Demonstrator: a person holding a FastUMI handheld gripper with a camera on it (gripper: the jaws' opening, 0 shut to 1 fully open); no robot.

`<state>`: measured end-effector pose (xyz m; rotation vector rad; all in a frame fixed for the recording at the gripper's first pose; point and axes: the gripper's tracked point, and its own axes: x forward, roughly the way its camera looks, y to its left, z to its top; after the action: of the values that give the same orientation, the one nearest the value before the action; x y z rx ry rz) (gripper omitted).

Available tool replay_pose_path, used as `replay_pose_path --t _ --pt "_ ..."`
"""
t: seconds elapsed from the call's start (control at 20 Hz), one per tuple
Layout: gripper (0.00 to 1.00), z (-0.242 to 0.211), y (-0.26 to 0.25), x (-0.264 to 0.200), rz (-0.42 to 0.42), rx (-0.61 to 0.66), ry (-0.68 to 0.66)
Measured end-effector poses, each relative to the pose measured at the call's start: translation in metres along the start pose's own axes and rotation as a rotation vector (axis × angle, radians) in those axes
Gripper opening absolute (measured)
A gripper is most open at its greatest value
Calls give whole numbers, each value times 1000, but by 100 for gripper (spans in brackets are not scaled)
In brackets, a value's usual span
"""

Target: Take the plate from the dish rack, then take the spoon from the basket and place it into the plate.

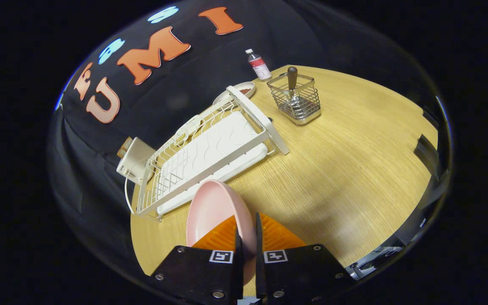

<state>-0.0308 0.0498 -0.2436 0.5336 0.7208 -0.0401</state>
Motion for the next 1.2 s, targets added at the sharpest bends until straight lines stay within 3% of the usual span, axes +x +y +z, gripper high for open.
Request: replay_pose_path --t 0.3,0.6,0.9,1.05,1.2 --pt "12 -12 -3 8 19 56 52" --pt "21 -9 -16 10 -18 68 54" --pt "53 21 -26 -4 -63 -12 0" --pt "77 54 -40 -16 -108 -86 -71" --pt "90 96 -53 -28 -152 -166 -169"
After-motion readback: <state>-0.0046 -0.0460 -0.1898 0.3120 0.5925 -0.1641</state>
